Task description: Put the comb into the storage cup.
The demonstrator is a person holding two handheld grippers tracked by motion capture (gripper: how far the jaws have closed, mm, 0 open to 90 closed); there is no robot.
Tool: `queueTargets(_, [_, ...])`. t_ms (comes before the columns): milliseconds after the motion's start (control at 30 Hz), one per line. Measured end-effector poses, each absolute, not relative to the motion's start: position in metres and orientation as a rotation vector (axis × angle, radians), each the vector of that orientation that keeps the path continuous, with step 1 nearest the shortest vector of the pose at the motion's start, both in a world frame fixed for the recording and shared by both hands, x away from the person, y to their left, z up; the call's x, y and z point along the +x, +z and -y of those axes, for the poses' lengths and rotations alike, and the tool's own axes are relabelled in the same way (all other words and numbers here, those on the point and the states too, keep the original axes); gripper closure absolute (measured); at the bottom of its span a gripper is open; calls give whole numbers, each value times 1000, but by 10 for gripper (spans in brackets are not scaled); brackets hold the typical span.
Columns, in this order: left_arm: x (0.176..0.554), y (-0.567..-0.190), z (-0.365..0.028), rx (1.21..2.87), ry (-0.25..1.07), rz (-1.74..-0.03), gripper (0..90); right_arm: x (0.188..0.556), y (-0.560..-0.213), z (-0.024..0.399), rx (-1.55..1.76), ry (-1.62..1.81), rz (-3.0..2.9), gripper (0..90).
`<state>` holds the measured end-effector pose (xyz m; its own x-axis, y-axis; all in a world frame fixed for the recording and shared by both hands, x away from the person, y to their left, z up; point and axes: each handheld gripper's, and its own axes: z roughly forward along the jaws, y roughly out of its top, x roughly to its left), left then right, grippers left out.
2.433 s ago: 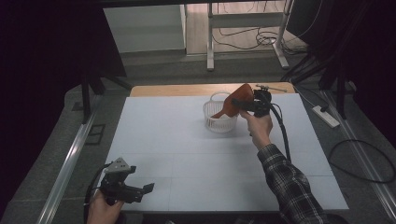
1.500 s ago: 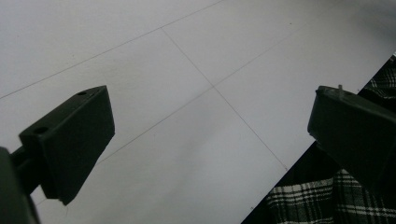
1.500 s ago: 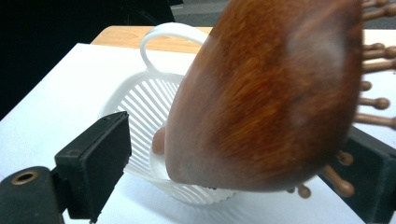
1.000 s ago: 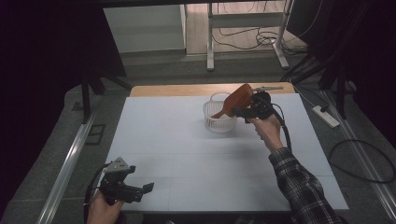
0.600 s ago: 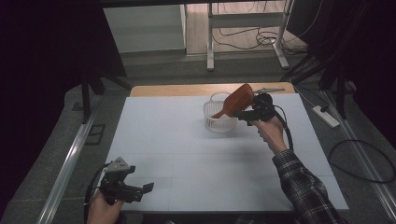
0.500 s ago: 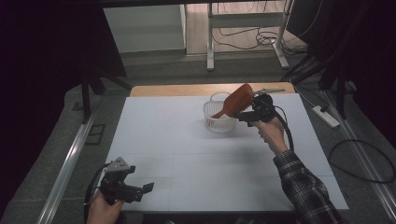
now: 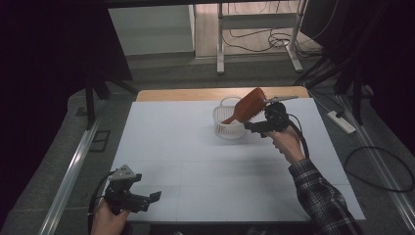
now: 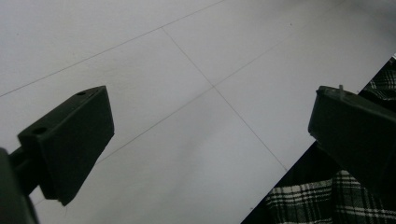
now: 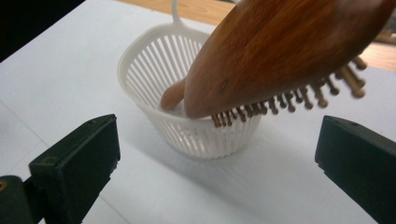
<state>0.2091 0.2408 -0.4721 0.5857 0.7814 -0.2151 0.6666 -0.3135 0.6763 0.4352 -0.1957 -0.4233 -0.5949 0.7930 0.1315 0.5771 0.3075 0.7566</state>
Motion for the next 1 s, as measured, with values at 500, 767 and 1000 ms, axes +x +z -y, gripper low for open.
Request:
queueTargets(500, [208,-471,-243,2057,236,-1172,2,429,-430,197,1212,1094,-2342,0])
queueTargets(767, [209,-472,-243,2060,229,-1177,4,424,-430,198,1204,1080,-2351,0])
queueTargets(1000, [209,-472,-245,2042,214,-1175,7,417,-429,201,1158,1023,-2372,0])
